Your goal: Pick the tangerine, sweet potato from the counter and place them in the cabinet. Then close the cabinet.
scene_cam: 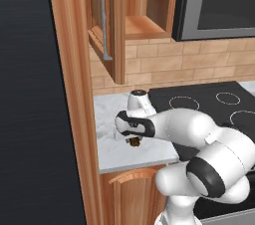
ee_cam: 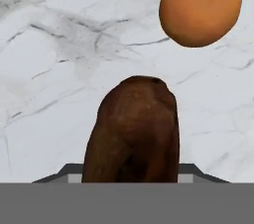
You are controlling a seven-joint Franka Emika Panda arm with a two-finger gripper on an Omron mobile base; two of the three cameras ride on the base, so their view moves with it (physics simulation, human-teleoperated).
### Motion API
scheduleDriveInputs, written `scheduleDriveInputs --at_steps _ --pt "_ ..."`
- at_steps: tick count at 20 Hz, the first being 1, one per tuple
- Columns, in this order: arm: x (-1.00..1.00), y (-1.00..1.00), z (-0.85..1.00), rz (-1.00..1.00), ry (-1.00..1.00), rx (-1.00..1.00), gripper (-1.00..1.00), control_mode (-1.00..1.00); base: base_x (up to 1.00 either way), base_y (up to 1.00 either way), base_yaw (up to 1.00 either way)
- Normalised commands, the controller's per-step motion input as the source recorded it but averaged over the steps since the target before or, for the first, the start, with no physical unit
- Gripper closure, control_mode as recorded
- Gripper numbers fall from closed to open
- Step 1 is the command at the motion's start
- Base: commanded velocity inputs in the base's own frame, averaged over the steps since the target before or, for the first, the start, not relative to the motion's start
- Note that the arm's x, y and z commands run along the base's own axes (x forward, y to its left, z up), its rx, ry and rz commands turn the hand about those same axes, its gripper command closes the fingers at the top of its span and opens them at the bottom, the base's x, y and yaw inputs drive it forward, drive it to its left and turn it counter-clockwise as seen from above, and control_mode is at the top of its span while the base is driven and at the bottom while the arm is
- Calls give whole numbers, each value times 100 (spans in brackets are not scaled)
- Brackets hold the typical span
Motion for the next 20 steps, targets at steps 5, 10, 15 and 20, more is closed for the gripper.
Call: scheduleDriveInputs --at_steps 5,10,15,20 --pt "-22 -29 100 0 -5 -3 100 -100 0 0 0" --pt "-6 -43 100 0 -5 -1 100 -100 0 0 0" --pt "0 -18 100 0 -11 0 100 -100 0 0 0" --pt "0 0 96 0 -23 0 100 -100 0 0 0"
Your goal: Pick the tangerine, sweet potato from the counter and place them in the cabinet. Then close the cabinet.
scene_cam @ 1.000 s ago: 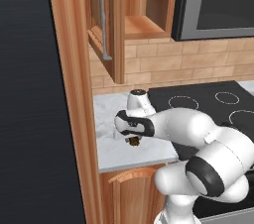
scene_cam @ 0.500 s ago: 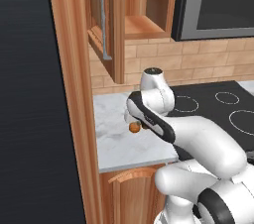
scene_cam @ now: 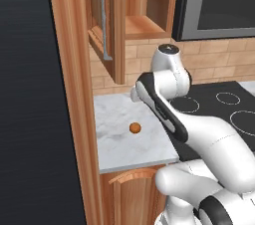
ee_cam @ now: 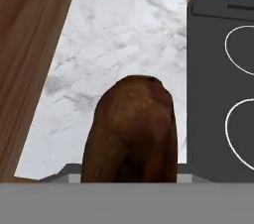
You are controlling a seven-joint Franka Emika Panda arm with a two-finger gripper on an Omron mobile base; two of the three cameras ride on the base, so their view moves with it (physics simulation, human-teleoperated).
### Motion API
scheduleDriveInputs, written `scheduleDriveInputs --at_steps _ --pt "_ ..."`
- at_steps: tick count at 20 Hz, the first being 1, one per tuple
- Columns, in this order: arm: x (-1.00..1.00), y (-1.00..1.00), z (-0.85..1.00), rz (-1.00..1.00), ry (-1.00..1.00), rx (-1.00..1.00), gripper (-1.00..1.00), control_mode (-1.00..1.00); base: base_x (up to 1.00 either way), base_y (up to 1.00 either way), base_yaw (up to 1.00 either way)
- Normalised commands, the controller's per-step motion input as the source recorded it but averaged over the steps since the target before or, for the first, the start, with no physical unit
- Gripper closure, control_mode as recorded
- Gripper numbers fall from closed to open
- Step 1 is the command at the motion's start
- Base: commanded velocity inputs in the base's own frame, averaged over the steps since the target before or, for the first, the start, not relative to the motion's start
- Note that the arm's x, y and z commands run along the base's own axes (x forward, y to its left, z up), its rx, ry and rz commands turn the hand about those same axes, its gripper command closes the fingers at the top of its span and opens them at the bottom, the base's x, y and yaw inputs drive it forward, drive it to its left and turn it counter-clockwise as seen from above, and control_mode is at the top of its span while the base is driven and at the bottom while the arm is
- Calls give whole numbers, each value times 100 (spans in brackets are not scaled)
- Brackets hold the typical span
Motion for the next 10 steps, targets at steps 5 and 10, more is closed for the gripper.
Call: scheduleDriveInputs --at_steps 5,10 --pt "0 0 98 0 -4 0 100 -100 0 0 0" --pt "4 0 72 0 -14 0 100 -100 0 0 0"
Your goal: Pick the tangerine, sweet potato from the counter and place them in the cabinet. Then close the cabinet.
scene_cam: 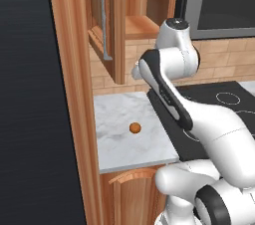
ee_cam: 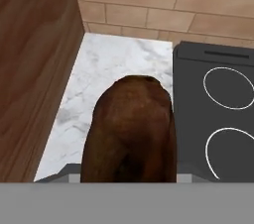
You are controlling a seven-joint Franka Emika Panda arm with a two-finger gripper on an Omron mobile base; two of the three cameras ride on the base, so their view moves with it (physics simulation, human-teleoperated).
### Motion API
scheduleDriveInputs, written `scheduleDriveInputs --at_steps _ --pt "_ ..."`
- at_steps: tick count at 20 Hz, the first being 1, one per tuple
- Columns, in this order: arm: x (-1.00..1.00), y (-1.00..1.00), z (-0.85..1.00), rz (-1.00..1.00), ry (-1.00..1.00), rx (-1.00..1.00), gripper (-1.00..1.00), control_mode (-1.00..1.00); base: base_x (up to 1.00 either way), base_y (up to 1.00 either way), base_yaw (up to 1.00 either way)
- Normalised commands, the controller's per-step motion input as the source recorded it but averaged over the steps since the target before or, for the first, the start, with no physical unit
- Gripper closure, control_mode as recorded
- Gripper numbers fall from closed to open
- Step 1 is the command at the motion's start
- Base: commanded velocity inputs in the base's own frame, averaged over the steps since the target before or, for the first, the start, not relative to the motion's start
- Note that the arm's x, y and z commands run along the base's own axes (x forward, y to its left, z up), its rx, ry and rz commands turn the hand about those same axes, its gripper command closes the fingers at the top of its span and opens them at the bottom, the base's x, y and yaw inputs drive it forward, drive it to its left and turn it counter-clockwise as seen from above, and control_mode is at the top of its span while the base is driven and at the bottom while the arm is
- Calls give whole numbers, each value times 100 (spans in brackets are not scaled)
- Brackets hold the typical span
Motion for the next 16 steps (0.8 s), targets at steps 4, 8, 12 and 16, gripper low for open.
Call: scheduleDriveInputs --at_steps 4,8,12,16 --pt "12 0 72 0 -3 0 100 -100 0 0 0" --pt "47 0 36 0 -13 0 100 -100 0 0 0" --pt "49 0 23 0 -19 0 100 -100 0 0 0" --pt "34 0 31 0 -25 -1 100 -100 0 0 0"
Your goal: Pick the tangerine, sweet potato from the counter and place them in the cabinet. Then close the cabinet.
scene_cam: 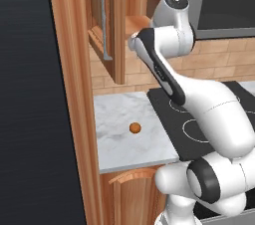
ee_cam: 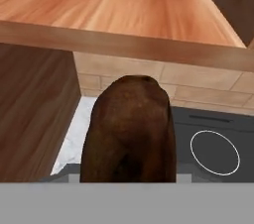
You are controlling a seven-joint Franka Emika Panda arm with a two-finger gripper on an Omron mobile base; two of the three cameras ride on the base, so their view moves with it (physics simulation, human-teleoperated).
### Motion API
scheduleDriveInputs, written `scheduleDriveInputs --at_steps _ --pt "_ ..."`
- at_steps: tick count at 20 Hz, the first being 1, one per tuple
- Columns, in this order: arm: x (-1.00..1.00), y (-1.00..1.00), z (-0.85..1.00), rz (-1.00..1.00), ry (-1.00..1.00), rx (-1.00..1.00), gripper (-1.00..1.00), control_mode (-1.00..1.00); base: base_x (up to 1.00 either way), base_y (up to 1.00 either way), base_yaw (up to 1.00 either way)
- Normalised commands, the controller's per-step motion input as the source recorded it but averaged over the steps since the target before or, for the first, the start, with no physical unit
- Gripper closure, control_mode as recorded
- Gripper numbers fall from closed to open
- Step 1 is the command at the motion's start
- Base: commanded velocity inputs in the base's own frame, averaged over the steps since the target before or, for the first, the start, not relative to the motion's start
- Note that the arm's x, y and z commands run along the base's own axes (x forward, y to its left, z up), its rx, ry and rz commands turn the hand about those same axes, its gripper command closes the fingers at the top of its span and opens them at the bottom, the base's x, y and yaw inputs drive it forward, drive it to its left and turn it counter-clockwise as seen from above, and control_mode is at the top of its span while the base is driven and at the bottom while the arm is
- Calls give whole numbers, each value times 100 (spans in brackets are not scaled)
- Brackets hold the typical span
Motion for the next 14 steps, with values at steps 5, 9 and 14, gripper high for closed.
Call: scheduleDriveInputs --at_steps 5,9,14 --pt "29 0 23 0 -25 -3 100 -100 0 0 0" --pt "32 0 30 0 -13 -1 100 -100 0 0 0" --pt "52 0 65 0 0 0 100 -100 0 0 0"
